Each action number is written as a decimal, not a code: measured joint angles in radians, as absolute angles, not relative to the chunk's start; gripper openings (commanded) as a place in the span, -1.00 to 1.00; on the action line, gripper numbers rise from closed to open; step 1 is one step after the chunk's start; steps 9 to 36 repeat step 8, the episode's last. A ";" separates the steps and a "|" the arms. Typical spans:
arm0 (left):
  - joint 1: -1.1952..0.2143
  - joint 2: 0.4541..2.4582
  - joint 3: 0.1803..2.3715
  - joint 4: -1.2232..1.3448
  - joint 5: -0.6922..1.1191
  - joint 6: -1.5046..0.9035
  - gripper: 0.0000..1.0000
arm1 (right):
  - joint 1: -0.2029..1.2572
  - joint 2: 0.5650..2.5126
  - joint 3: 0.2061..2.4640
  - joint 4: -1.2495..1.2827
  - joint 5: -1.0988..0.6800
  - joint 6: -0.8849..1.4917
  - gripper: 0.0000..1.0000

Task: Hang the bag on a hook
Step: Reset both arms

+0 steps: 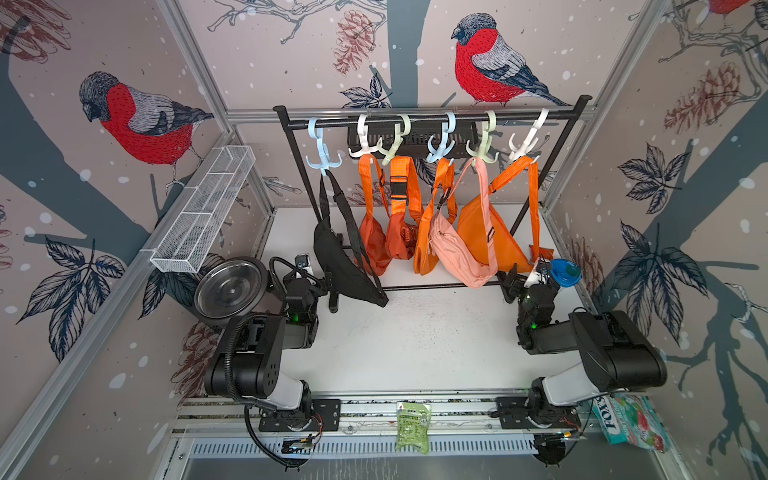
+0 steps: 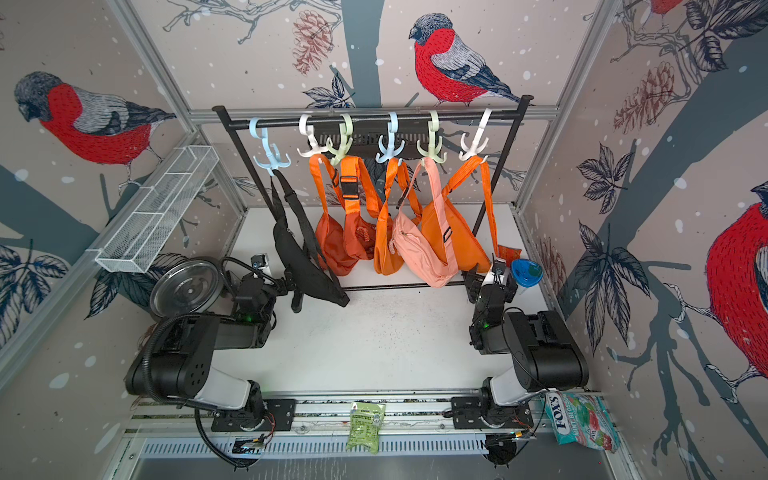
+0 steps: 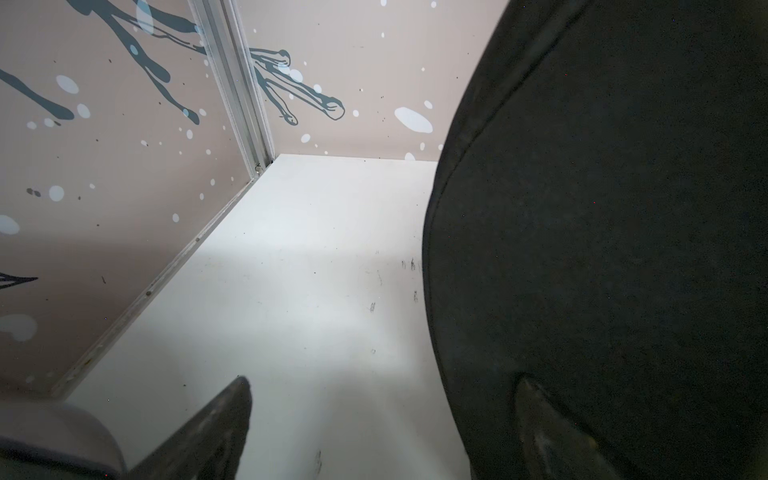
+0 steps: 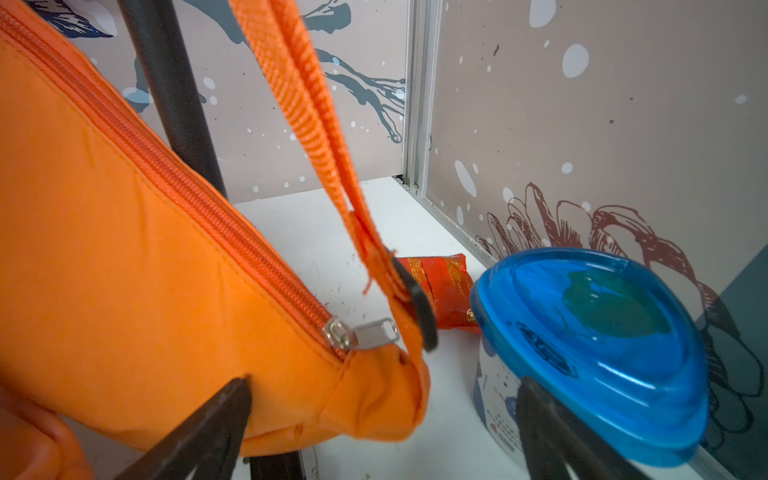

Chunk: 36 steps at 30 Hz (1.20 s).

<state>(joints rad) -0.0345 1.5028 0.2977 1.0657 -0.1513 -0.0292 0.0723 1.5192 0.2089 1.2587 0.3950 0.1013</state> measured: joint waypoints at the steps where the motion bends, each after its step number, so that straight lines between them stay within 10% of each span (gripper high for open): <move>1: -0.035 1.503 0.298 1.066 -0.151 -0.029 0.95 | 0.072 1.519 0.209 1.259 0.395 0.101 0.99; 36: -0.034 1.505 0.302 1.061 -0.135 -0.029 0.96 | 0.072 1.518 0.209 1.259 0.395 0.101 0.98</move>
